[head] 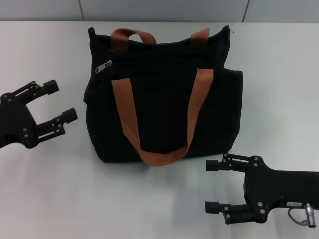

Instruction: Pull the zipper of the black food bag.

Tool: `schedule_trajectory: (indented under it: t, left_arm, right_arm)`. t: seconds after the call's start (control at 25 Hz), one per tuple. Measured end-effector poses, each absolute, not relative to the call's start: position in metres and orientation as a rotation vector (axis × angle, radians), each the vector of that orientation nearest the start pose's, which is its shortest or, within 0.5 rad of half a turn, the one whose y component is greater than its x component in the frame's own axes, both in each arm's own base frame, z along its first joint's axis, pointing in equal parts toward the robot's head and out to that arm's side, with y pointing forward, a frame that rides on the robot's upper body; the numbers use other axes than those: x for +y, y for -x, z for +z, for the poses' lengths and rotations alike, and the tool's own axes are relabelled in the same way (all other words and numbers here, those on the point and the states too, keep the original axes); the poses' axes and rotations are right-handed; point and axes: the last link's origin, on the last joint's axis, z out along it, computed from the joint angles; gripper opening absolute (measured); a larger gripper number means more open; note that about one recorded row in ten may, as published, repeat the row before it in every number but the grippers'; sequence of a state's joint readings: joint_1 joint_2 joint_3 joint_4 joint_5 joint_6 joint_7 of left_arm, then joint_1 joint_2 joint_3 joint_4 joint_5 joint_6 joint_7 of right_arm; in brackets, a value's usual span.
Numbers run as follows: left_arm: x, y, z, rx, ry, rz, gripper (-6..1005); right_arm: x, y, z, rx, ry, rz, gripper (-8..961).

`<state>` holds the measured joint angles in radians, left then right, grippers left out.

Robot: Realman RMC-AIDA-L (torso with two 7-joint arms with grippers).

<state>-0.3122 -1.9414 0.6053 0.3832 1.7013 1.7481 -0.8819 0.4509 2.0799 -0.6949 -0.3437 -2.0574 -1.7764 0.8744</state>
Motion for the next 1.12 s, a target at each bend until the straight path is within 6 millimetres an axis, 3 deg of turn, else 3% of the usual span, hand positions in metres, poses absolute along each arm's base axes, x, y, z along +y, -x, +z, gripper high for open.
schedule_trajectory:
  t: [0.6, 1.12]
  left_arm:
    - [0.308, 0.308, 0.027, -0.301, 2.437, -0.825, 799]
    - [0.322, 0.296, 0.019, -0.223, 2.482, -0.758, 769]
  right_arm:
    - [0.241, -0.274, -0.048, 0.296, 2.934, 0.978, 816]
    - [0.243, -0.273, -0.047, 0.295, 2.932, 0.977, 817]
